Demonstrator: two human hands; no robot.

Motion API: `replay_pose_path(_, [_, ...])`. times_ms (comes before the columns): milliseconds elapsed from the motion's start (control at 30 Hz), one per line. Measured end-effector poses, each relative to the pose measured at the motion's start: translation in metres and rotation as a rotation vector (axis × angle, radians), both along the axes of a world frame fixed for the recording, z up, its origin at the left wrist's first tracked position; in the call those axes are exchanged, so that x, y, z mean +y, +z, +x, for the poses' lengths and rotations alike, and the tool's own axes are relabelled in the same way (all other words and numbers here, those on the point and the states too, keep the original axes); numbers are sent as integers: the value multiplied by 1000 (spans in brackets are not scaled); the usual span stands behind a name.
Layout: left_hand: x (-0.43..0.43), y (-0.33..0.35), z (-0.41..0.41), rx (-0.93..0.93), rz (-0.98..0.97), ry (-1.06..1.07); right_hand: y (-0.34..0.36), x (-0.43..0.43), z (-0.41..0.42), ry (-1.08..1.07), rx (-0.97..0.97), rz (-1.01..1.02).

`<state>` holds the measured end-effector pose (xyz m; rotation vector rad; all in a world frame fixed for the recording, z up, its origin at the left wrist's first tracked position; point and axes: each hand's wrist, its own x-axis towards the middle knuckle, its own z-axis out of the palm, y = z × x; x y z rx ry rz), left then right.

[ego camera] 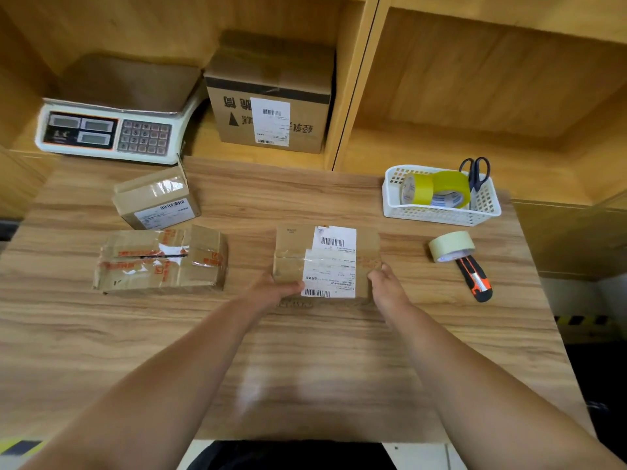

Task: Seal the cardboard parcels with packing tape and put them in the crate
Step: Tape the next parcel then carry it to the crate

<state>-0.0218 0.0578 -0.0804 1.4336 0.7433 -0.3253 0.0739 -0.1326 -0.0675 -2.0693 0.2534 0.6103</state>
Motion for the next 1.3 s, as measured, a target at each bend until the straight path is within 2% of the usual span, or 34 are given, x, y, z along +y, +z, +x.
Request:
replay_pose_path(67, [-3, 2, -1, 11, 100, 42, 1, 1, 0, 33, -4, -89])
replay_pose_path(200, [-13, 10, -10, 67, 444, 40, 2, -1, -10, 103, -117, -290])
replay_pose_path(267, [-19, 11, -15, 86, 493, 61, 3, -2, -19, 66, -159, -315])
replay_pose_path(467, [-26, 24, -31, 56, 465, 134, 11, -1, -34, 51, -199, -252])
replay_pose_path(633, [-29, 44, -56, -120, 477, 260, 28, -2, -43, 62, -237, -62])
replay_pose_path(733, [-34, 53, -77, -146, 475, 347, 38, -6, -50, 76, -284, 27])
replay_pose_path(833, [-43, 60, -101, -138, 495, 450, 46, -10, -63, 177, -306, 83])
replay_pose_path(1067, [-65, 68, -175, -117, 399, 701, 60, -8, -107, 402, -298, 152])
replay_pose_path(1300, [-72, 89, -252, -106, 420, 767, 62, 22, -155, 598, -216, 195])
